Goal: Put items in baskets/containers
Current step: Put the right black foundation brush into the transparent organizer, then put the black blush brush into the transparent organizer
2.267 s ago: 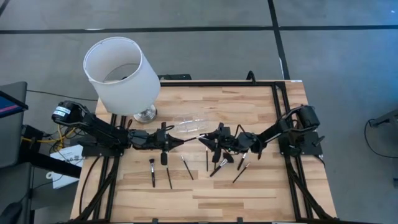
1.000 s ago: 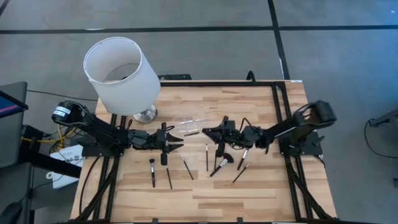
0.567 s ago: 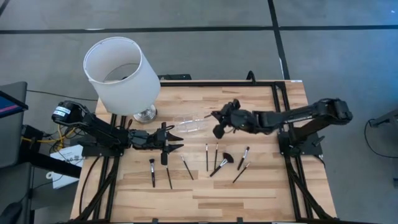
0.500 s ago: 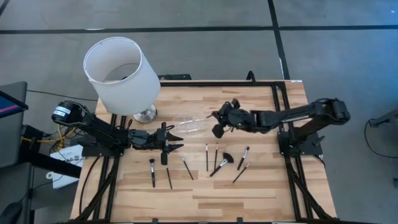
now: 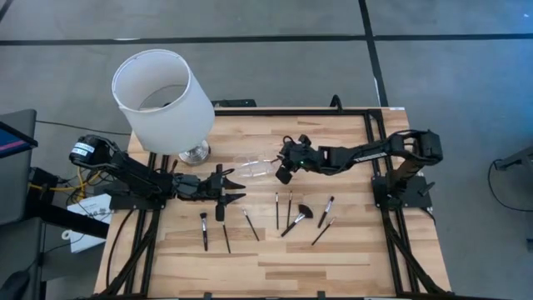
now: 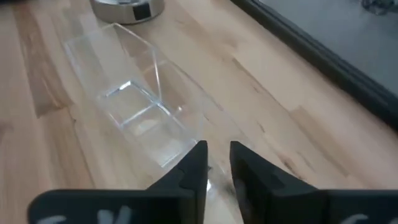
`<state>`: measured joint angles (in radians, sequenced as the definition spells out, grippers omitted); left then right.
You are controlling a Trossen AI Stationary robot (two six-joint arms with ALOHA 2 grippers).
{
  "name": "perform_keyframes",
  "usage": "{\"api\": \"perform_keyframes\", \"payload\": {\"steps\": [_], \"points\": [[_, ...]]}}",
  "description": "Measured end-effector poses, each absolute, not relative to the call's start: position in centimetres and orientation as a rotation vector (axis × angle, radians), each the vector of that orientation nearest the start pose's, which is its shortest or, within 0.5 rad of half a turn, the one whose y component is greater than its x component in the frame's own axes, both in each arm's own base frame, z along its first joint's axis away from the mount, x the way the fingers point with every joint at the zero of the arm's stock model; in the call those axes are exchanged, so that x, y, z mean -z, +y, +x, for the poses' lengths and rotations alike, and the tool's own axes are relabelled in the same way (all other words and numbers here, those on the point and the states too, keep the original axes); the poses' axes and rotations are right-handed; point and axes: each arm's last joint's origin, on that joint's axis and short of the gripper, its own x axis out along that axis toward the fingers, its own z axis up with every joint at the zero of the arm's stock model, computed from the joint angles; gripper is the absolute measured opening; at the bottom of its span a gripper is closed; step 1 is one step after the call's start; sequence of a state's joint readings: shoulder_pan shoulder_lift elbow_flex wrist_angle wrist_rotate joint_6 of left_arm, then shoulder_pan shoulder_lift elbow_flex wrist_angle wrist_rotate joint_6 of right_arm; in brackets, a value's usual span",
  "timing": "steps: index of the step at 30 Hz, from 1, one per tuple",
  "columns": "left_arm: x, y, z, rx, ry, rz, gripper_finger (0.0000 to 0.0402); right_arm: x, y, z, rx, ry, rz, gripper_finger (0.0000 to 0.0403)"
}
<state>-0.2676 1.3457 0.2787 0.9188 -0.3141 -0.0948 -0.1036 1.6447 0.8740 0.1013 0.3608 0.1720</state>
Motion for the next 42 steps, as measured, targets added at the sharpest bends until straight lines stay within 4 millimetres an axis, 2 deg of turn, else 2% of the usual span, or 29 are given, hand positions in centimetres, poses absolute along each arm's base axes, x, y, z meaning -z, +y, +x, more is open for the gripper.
{"api": "perform_keyframes", "payload": {"steps": [4,7,10,15,18,21,24,28,35,42], "points": [[-16.1,-5.1,22.0,-0.053,0.145,-0.051,0.0115,-19.4,-4.0,33.2,0.484,0.6,0.059,0.0086],[-16.1,-5.1,22.0,-0.053,0.145,-0.05,0.0113,-22.2,-3.2,33.5,0.459,0.551,0.063,0.0099],[-16.1,-5.1,22.0,-0.053,0.145,-0.05,0.0113,-24.9,-1.8,32.9,0.411,0.607,0.036,0.0109],[-16.0,-5.1,22.0,-0.057,0.152,-0.087,0.0111,-28.9,1.0,30.0,0.248,0.79,-0.017,0.0121],[-15.9,-5.1,22.0,-0.057,0.156,-0.091,0.0111,-29.8,2.1,27.2,0.115,0.963,-0.129,0.013],[-15.9,-5.1,22.0,-0.057,0.157,-0.09,0.0111,-30.1,2.3,24.6,0.122,1.102,-0.111,0.0146],[-15.9,-5.1,22.0,-0.057,0.157,-0.09,0.011,-28.9,2.1,22.7,0.169,1.236,0.026,0.0168],[-15.9,-5.1,22.0,-0.057,0.156,-0.089,0.0108,-26.0,2.8,22.0,0.1,1.329,0.101,0.0197],[-15.9,-5.1,22.0,-0.057,0.156,-0.09,0.0108,-20.0,4.8,22.7,-0.038,1.462,-0.041,0.0218],[-16.0,-5.1,22.0,-0.057,0.155,-0.091,0.0108,-16.0,5.8,24.3,-0.131,1.598,-0.164,0.0212]]}}
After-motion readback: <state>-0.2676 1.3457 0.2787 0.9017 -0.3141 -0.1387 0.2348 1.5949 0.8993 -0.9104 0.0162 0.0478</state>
